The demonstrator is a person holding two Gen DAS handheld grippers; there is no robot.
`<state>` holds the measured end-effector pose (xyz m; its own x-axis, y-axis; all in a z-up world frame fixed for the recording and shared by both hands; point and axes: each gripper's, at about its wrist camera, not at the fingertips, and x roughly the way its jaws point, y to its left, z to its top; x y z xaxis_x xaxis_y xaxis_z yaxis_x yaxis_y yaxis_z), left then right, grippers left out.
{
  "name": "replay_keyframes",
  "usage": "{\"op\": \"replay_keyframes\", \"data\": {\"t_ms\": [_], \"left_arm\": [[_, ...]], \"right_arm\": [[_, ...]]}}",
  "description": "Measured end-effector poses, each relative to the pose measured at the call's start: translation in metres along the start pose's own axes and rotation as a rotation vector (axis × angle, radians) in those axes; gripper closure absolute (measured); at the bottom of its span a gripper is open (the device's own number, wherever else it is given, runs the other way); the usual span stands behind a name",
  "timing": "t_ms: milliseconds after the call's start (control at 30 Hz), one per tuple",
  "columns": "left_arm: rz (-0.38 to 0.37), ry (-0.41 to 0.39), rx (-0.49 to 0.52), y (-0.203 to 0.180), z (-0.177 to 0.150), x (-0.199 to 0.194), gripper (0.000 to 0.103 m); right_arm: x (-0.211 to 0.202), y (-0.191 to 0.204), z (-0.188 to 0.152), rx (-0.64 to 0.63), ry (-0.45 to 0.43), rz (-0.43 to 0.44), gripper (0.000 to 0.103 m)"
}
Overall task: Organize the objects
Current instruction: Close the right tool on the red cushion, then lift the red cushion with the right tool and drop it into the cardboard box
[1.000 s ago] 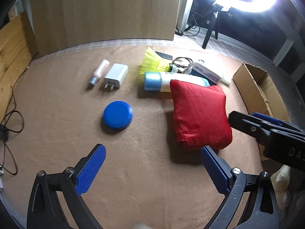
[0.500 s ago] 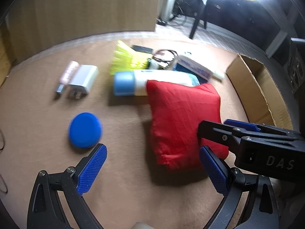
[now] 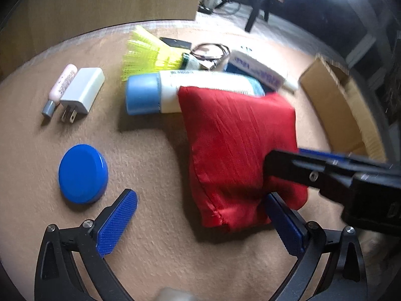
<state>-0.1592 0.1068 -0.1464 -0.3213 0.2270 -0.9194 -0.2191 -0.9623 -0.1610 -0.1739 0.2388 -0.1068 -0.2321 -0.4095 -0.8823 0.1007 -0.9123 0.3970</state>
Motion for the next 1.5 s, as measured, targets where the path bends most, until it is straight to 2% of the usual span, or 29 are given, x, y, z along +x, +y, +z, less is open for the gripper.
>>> {"op": "replay_keyframes", "data": {"t_ms": [100,333,433,500,600,667,767,900,1033,1167,1233,1333,1500], "left_arm": [[0.097,0.002,0.113,-0.017,-0.008,0.006,0.0],[0.072,-0.036,0.096,-0.012,-0.015,0.002,0.0],[0.048,-0.034,0.072,-0.008,-0.016,-0.002,0.0],[0.024,-0.006,0.043,-0.003,-0.013,-0.004,0.001],[0.001,0.0,0.0,0.002,-0.008,-0.012,0.011],[-0.018,-0.023,-0.011,0.004,-0.004,-0.021,0.011],[-0.027,-0.036,-0.018,0.005,0.003,-0.024,0.011],[-0.081,-0.02,-0.051,0.009,0.013,-0.019,0.011],[-0.096,-0.017,-0.041,0.002,0.022,-0.012,0.011],[-0.161,-0.004,-0.086,0.008,0.02,-0.013,0.015],[-0.191,0.004,-0.093,0.008,0.018,-0.012,0.018],[-0.254,0.018,-0.104,0.006,0.016,-0.011,0.031],[-0.236,0.01,-0.09,-0.003,0.015,-0.018,0.035]], "right_arm": [[0.001,0.0,0.0,-0.003,0.004,0.006,0.056],[0.002,-0.002,0.002,-0.001,0.0,0.016,0.056],[0.002,-0.002,0.002,-0.004,-0.001,0.017,0.056],[0.001,-0.001,0.004,-0.006,-0.006,0.019,0.056],[-0.006,-0.002,0.006,-0.006,-0.036,0.01,0.056],[-0.01,-0.003,0.008,-0.006,-0.05,0.001,0.055],[-0.011,-0.005,0.012,-0.003,-0.045,0.014,0.054],[-0.009,-0.006,0.015,0.011,-0.029,0.039,0.043],[0.0,-0.007,0.017,0.03,0.004,0.05,0.043],[0.003,-0.007,0.017,0.027,0.017,0.045,0.043],[0.003,-0.006,0.017,0.024,0.019,0.047,0.044],[0.002,-0.006,0.016,0.019,0.021,0.04,0.053],[-0.003,-0.006,0.014,0.019,0.016,0.051,0.06]]}}
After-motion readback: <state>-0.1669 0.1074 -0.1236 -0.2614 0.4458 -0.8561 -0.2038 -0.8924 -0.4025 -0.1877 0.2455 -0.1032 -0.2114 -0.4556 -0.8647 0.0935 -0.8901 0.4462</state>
